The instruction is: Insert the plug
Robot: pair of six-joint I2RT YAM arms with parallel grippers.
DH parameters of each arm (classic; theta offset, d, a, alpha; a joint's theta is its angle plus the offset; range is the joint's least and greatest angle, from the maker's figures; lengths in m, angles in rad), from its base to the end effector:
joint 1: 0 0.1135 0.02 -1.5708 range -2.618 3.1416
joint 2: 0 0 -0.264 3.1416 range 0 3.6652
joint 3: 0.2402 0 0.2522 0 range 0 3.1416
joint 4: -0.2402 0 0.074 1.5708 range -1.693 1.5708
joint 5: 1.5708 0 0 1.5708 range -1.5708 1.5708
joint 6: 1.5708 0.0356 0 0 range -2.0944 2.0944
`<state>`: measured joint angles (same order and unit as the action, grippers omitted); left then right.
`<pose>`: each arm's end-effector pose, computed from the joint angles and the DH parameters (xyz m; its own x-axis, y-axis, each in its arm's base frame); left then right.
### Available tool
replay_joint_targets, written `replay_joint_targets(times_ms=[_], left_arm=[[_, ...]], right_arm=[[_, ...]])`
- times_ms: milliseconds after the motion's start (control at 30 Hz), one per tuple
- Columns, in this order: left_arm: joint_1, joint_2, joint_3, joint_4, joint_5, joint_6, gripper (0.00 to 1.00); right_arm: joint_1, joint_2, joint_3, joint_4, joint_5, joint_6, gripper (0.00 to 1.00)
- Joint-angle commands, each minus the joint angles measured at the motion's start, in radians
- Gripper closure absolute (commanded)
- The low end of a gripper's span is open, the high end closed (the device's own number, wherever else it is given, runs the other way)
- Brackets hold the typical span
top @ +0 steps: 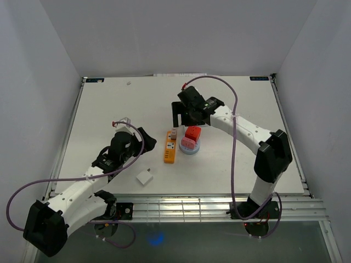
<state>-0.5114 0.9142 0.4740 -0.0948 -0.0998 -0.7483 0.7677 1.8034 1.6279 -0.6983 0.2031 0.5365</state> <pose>0.1763 -0.0949 0.2167 -0.6063 -0.4361 -0.6650 -0.0004 0.8364 -0.5481 0.2945 0.2743 0.3032 -0.7742 -0.0515 -0.6308 -0.2226 0.9552 0.1952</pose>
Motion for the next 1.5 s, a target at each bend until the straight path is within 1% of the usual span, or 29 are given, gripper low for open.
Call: replay_joint_targets(times_ms=[0,67,167,267,367,433,500,533,567,600,633,667,733,833,933,967,1033,1067,1133,1167,1200,1300,1333,1400,1467], left_arm=[[0.007,-0.055,0.043,-0.140,-0.035,0.007,0.02],[0.005,-0.073,0.049,-0.176,-0.029,0.012,0.02],[0.005,-0.077,0.060,-0.189,-0.011,0.036,0.02],[0.005,-0.063,0.100,-0.224,-0.029,0.082,0.02],[0.005,-0.035,0.156,-0.270,-0.052,0.139,0.02],[0.005,-0.018,0.173,-0.283,-0.048,0.213,0.02],[0.005,-0.015,0.183,-0.284,0.003,0.279,0.02],[0.005,-0.023,0.180,-0.281,0.032,0.358,0.02],[0.005,-0.031,0.172,-0.272,0.149,0.416,0.02],[0.005,-0.038,0.170,-0.273,0.216,0.475,0.02],[0.005,-0.057,0.170,-0.275,0.269,0.551,0.02],[0.005,-0.064,0.181,-0.282,0.323,0.572,0.02],[0.005,-0.083,0.190,-0.289,0.382,0.627,0.02],[0.005,-0.084,0.238,-0.342,0.379,0.658,0.02],[0.004,-0.049,0.331,-0.440,0.376,0.696,0.02],[0.005,-0.037,0.357,-0.501,0.373,0.707,0.02],[0.004,0.014,0.444,-0.580,0.342,0.745,0.02],[0.004,0.034,0.468,-0.656,0.325,0.785,0.02],[0.005,0.093,0.523,-0.703,0.304,0.828,0.02],[0.001,0.113,0.534,-0.736,0.331,0.872,0.02],[-0.002,0.153,0.543,-0.755,0.330,0.900,0.02],[-0.009,0.202,0.545,-0.809,0.285,0.947,0.02],[-0.012,0.224,0.540,-0.822,0.284,0.989,0.02],[-0.013,0.219,0.502,-0.835,0.282,1.018,0.02],[-0.015,0.203,0.462,-0.842,0.311,1.053,0.02]], right_arm=[[0.001,-0.099,-0.115,0.146,0.050,-0.121,0.11],[-0.004,-0.116,-0.163,0.161,0.064,-0.154,0.11],[-0.008,-0.144,-0.203,0.169,0.108,-0.199,0.11],[-0.013,-0.185,-0.256,0.216,0.134,-0.233,0.11],[-0.024,-0.266,-0.359,0.307,0.133,-0.262,0.11],[-0.031,-0.300,-0.431,0.348,0.131,-0.270,0.11],[-0.047,-0.353,-0.477,0.413,0.121,-0.270,0.11],[-0.050,-0.371,-0.528,0.439,0.099,-0.268,0.11],[-0.057,-0.390,-0.554,0.494,0.082,-0.254,0.11],[-0.059,-0.427,-0.580,0.520,0.049,-0.247,0.11],[-0.059,-0.444,-0.632,0.545,0.035,-0.238,0.11],[-0.062,-0.463,-0.658,0.597,0.026,-0.219,0.11],[-0.062,-0.515,-0.704,0.635,-0.002,-0.204,0.11],[-0.062,-0.585,-0.781,0.694,-0.028,-0.184,0.11],[-0.061,-0.645,-0.835,0.756,-0.057,-0.170,0.11],[-0.061,-0.659,-0.847,0.769,-0.067,-0.168,0.11],[-0.061,-0.681,-0.876,0.798,-0.082,-0.162,0.11],[-0.061,-0.684,-0.879,0.796,-0.083,-0.158,0.11],[-0.062,-0.682,-0.879,0.792,-0.094,-0.153,0.11],[-0.061,-0.676,-0.878,0.790,-0.097,-0.152,0.11],[-0.062,-0.671,-0.875,0.789,-0.105,-0.150,0.11],[-0.062,-0.665,-0.867,0.775,-0.113,-0.145,0.11],[-0.062,-0.664,-0.866,0.773,-0.117,-0.145,0.11],[-0.061,-0.664,-0.866,0.773,-0.122,-0.144,0.11],[-0.061,-0.661,-0.867,0.773,-0.123,-0.145,0.11]])
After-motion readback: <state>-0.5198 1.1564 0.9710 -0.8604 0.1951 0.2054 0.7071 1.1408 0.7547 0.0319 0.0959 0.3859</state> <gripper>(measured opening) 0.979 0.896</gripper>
